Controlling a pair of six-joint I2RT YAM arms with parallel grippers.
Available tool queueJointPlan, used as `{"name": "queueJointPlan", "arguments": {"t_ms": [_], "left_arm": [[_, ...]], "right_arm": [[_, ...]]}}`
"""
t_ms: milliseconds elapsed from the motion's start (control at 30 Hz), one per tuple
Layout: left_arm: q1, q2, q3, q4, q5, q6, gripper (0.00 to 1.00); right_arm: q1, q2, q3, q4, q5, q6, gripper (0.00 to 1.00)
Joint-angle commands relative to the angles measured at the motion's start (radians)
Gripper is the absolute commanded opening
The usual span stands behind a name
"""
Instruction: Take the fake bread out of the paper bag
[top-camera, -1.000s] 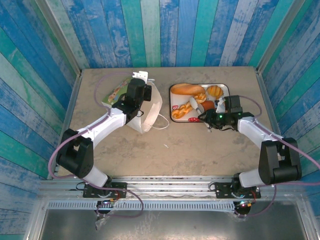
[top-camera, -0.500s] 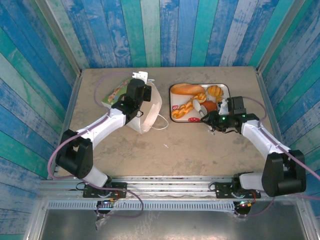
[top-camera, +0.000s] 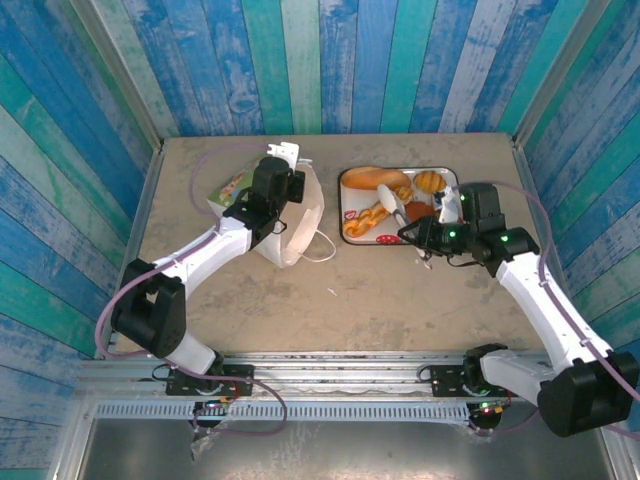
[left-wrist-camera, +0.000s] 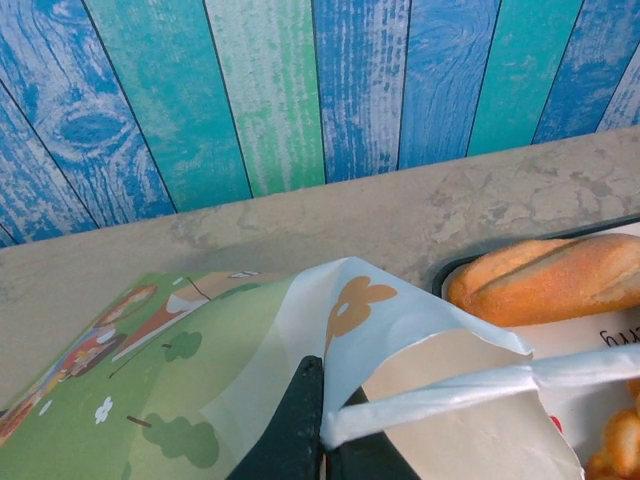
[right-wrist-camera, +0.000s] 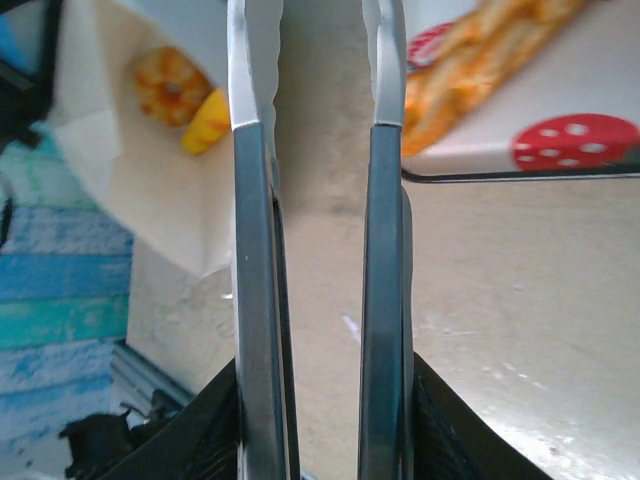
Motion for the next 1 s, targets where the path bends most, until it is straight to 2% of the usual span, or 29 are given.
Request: {"name": "queueJointPlan", "arguments": {"t_ms": [0, 200, 433, 633, 967], "left_arm": [[0.0, -0.028, 0.034, 0.037, 0.003, 0.038, 0.0], [-0.001, 0.0, 0.071, 0.026, -0.005, 0.07, 0.0], [0.0, 0.034, 0.107, 0.007, -0.013, 0.135, 0.0], [0.0, 0.031, 0.085, 0.049, 0.024, 0.213, 0.0], [0.0, 0.066, 0.133, 0.027, 0.041, 0.281, 0.0]], "right_arm": [[0.075, 0.003, 0.053, -0.019, -0.025, 0.022, 0.38], [0.226, 0.112, 0.112, 0.044, -0.025, 0.058, 0.37], [0.295, 0.271, 0.169, 0.135, -0.08, 0.083, 0.34], [0.315, 0.331, 0.217, 0.159, -0.086, 0.113, 0.34], [0.315, 0.304, 0.229, 0.095, -0.021, 0.101, 0.35]]}}
